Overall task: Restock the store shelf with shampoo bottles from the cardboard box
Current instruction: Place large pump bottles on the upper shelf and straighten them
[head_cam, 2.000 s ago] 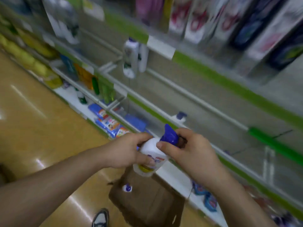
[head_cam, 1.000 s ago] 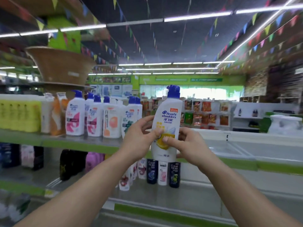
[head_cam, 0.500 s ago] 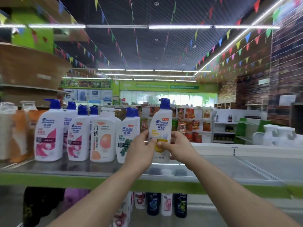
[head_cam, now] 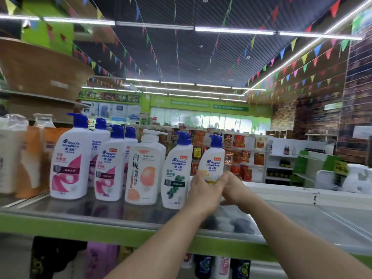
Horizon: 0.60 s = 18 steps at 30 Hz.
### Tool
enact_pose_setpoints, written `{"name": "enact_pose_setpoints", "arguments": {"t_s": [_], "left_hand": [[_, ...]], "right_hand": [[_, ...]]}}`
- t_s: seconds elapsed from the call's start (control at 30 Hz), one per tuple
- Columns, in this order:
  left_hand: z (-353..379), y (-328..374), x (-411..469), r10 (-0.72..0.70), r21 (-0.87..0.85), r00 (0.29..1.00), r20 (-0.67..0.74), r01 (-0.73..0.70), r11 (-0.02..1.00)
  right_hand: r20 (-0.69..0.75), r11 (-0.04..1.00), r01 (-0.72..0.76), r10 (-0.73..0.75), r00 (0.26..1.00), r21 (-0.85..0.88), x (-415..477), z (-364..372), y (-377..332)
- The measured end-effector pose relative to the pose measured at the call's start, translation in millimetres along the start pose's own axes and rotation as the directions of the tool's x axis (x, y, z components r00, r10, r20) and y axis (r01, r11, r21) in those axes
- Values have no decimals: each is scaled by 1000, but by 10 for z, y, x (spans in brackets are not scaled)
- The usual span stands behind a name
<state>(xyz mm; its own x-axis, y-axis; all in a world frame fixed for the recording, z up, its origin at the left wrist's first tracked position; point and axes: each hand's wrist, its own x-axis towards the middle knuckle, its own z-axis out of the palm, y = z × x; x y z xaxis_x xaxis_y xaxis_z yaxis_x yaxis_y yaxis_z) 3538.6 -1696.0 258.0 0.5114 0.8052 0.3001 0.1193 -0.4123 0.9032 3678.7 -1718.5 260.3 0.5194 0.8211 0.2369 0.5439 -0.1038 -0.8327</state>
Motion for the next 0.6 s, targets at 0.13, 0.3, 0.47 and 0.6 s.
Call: {"name": "enact_pose_setpoints", "arguments": {"t_s": [0.13, 0.3, 0.47, 0.6], "left_hand": [[62, 14, 68, -43, 69, 998, -42, 46, 997], [134, 23, 181, -77, 82, 993, -87, 85, 993], [162, 6, 242, -66, 55, 991, -118, 73, 996], [145, 3, 244, -73, 19, 991, -112, 76, 997]], "right_hand": [[-13, 988, 97, -100, 995, -121, 20, 63, -64], [9, 951, 163, -166, 986, -261, 129, 94, -51], [-5, 926, 113, -123, 992, -359, 224, 103, -36], [13, 950, 47, -46, 999, -309, 325, 95, 69]]}}
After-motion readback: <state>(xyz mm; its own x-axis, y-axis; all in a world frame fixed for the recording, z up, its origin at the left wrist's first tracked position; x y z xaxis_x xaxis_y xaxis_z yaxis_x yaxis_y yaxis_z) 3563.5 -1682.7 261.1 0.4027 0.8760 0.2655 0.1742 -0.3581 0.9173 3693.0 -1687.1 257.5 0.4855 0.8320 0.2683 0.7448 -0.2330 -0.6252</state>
